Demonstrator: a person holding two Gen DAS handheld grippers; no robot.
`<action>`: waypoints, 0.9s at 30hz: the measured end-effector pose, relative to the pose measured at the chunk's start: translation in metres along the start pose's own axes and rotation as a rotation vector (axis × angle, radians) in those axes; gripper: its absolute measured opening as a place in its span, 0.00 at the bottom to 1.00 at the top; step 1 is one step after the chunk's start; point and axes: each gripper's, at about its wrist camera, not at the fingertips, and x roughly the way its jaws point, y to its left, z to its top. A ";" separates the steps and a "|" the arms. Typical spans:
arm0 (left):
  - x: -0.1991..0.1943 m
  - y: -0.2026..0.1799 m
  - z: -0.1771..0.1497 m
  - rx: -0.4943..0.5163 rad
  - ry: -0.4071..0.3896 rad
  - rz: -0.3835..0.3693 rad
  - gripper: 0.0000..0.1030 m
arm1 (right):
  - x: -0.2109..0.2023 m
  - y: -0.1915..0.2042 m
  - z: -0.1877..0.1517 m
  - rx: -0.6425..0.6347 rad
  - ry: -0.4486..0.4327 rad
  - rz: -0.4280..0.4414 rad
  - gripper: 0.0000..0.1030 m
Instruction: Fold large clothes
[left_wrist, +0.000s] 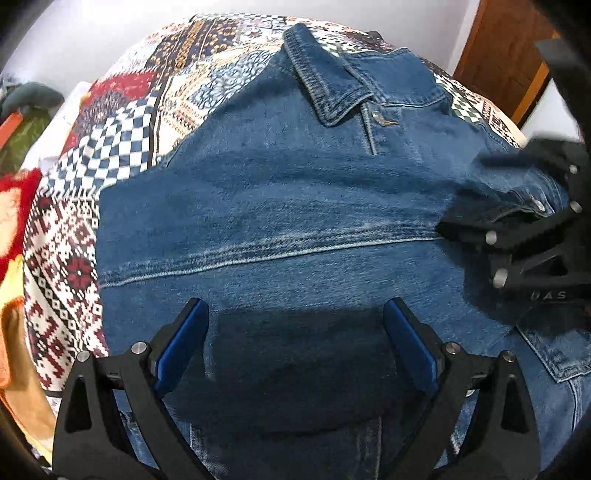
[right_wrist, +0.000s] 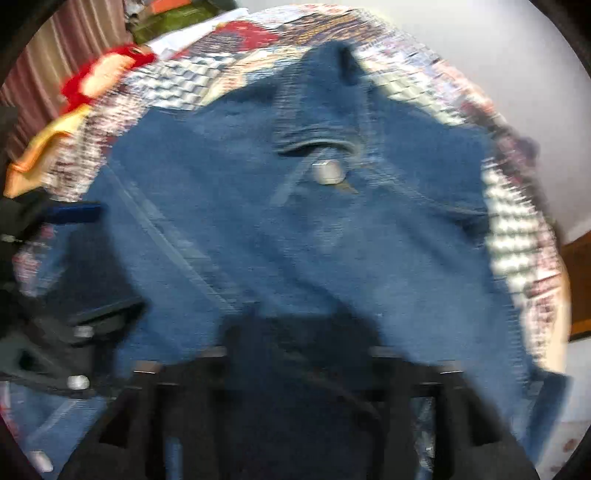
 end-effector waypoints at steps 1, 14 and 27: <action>-0.002 -0.002 0.000 0.010 -0.003 0.009 0.94 | 0.000 -0.002 -0.002 -0.014 -0.010 -0.029 0.93; -0.088 -0.045 0.008 0.080 -0.179 0.042 0.94 | -0.096 -0.088 -0.052 0.270 -0.127 0.094 0.93; -0.166 -0.120 0.024 0.159 -0.397 0.009 1.00 | -0.211 -0.171 -0.150 0.591 -0.335 0.075 0.93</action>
